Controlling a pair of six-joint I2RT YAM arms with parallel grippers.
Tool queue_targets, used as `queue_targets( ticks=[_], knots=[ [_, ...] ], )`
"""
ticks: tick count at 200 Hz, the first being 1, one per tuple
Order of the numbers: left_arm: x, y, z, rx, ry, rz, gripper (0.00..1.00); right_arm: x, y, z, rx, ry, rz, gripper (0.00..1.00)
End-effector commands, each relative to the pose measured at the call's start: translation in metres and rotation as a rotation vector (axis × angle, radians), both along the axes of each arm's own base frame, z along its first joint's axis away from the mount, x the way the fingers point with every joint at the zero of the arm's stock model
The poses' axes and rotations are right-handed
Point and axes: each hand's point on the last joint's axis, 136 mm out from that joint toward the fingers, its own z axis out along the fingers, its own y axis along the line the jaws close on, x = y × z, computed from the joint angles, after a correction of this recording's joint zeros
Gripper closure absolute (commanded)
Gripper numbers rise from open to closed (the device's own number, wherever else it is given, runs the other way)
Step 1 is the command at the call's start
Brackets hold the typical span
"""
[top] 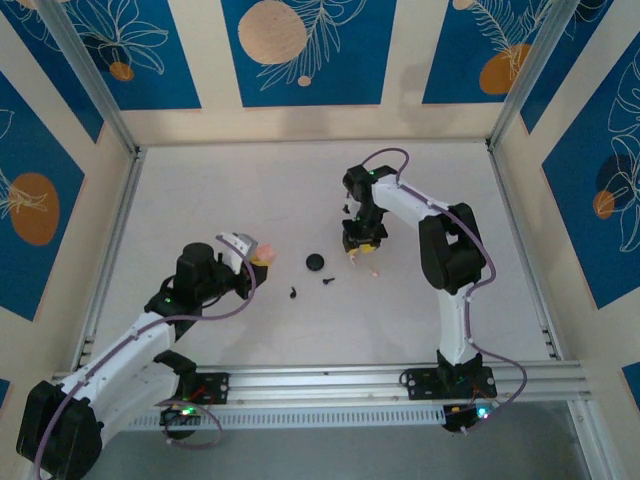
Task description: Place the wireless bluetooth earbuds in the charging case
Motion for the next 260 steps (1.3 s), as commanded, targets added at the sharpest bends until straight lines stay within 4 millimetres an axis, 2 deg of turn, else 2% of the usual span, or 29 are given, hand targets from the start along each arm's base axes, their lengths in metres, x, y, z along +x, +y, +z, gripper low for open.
queue_targets(
  ticks=[1,50,147,188,233,260],
  knots=[
    [0.003,-0.002,0.016,-0.022,-0.035,-0.012,0.76,-0.002,0.008,-0.003,0.013,0.029,0.030,0.64],
    [0.003,-0.001,0.016,-0.017,-0.033,-0.013,0.76,0.004,0.015,-0.014,0.019,0.040,0.039,0.64],
    [0.002,0.000,0.014,-0.012,-0.027,-0.011,0.76,0.004,0.011,-0.032,-0.029,0.061,0.040,0.66],
    [0.002,-0.001,0.014,-0.013,-0.025,-0.014,0.76,0.005,0.011,-0.038,-0.028,0.054,0.034,0.74],
    [0.001,-0.003,0.007,0.000,-0.013,-0.032,0.77,0.013,0.014,-0.034,0.023,-0.008,0.008,0.77],
    [-0.006,-0.022,0.006,-0.066,-0.026,-0.118,0.78,0.017,0.018,-0.023,0.105,-0.066,-0.035,0.77]
  ],
)
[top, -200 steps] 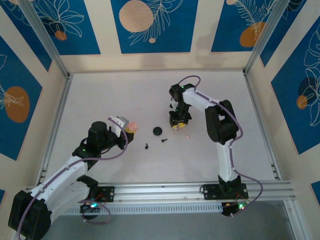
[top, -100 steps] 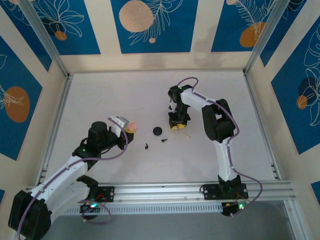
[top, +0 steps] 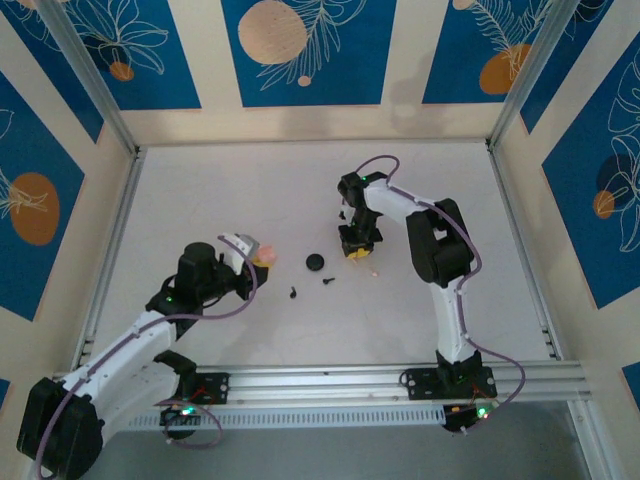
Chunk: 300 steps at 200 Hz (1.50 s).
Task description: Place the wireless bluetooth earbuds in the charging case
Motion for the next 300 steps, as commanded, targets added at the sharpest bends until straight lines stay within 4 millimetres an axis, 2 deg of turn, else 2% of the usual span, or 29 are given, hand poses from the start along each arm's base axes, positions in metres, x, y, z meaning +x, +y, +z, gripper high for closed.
queue_targets(
  ticks=[1,45,81,133,166,216,257,300],
  knots=[
    [-0.006,-0.018,0.011,-0.070,-0.044,-0.093,0.78,0.010,0.013,0.010,0.119,-0.078,-0.051,0.78],
    [-0.007,-0.042,-0.001,-0.052,-0.134,-0.151,0.78,0.017,0.018,0.044,0.356,-0.226,-0.153,0.78],
    [-0.002,-0.064,-0.020,-0.027,-0.146,-0.183,0.80,0.011,0.011,0.067,0.499,-0.326,-0.203,0.79],
    [0.008,-0.104,-0.034,-0.048,-0.172,-0.263,0.81,-0.002,0.004,0.109,0.645,-0.523,-0.195,0.79],
    [0.013,-0.131,-0.032,-0.061,-0.199,-0.307,0.81,-0.015,0.005,0.135,0.727,-0.623,-0.157,0.79],
    [0.014,-0.154,-0.022,-0.115,-0.247,-0.346,0.81,-0.037,0.014,0.164,0.834,-0.725,-0.121,0.79],
    [0.016,-0.162,-0.012,-0.146,-0.277,-0.349,0.81,-0.054,0.022,0.184,0.857,-0.811,-0.068,0.79],
    [0.014,-0.161,-0.001,-0.165,-0.308,-0.343,0.81,-0.066,0.033,0.185,0.856,-0.833,-0.033,0.79]
  ],
)
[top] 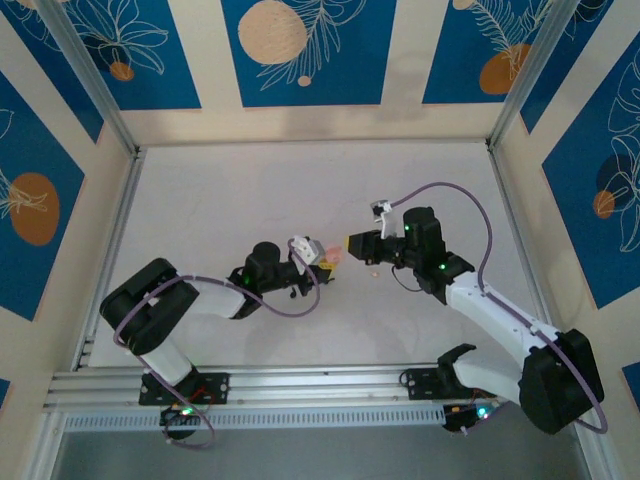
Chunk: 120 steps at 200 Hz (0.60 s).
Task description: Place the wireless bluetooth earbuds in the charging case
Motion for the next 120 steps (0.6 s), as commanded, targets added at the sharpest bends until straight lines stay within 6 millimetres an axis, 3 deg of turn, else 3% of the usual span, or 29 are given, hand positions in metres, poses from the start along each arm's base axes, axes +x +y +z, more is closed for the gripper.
queue_targets(
  ticks=[1,120],
  knots=[
    [-0.002,-0.008,0.027,-0.068,-0.062,-0.016,0.81,-0.002,0.003,0.001,-0.004,-0.034,-0.011,0.79],
    [-0.007,-0.003,0.042,-0.104,-0.115,-0.015,0.81,-0.005,0.021,-0.008,-0.032,-0.040,0.024,0.78]
  ],
)
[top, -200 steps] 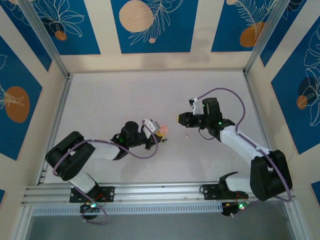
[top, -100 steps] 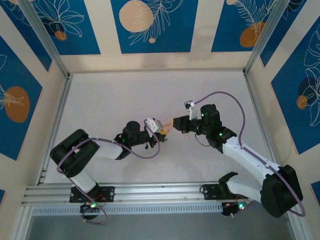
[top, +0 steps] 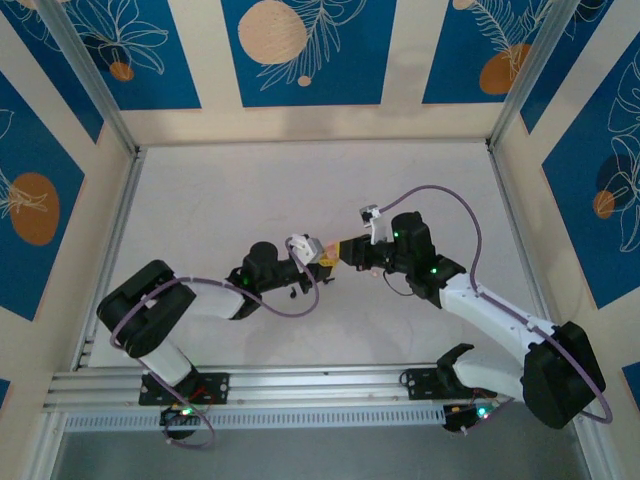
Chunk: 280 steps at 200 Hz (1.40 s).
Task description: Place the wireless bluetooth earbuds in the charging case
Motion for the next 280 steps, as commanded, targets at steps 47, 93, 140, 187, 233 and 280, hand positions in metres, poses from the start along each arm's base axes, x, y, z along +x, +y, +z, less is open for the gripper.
queue_targets(
  ticks=[47,93,140,187,233,280],
  knots=[
    [-0.008,-0.002,0.025,-0.061,-0.073,-0.025,0.81,0.006,0.004,0.000,-0.006,-0.032,-0.005,0.79],
    [-0.008,0.001,0.030,-0.073,-0.083,-0.010,0.81,0.005,0.005,0.000,-0.011,-0.037,0.000,0.79],
    [-0.008,0.005,0.039,-0.090,-0.103,0.007,0.81,0.000,0.003,-0.010,-0.038,-0.017,0.004,0.78],
    [-0.009,0.007,0.041,-0.082,-0.109,0.013,0.81,-0.001,0.004,-0.005,-0.033,-0.028,0.016,0.65],
    [-0.009,0.009,0.040,-0.070,-0.112,0.014,0.81,-0.003,0.005,0.006,-0.021,-0.047,0.026,0.54],
    [-0.010,0.011,0.034,-0.037,-0.123,0.017,0.81,-0.010,0.000,0.032,-0.005,-0.060,0.036,0.50]
  ],
)
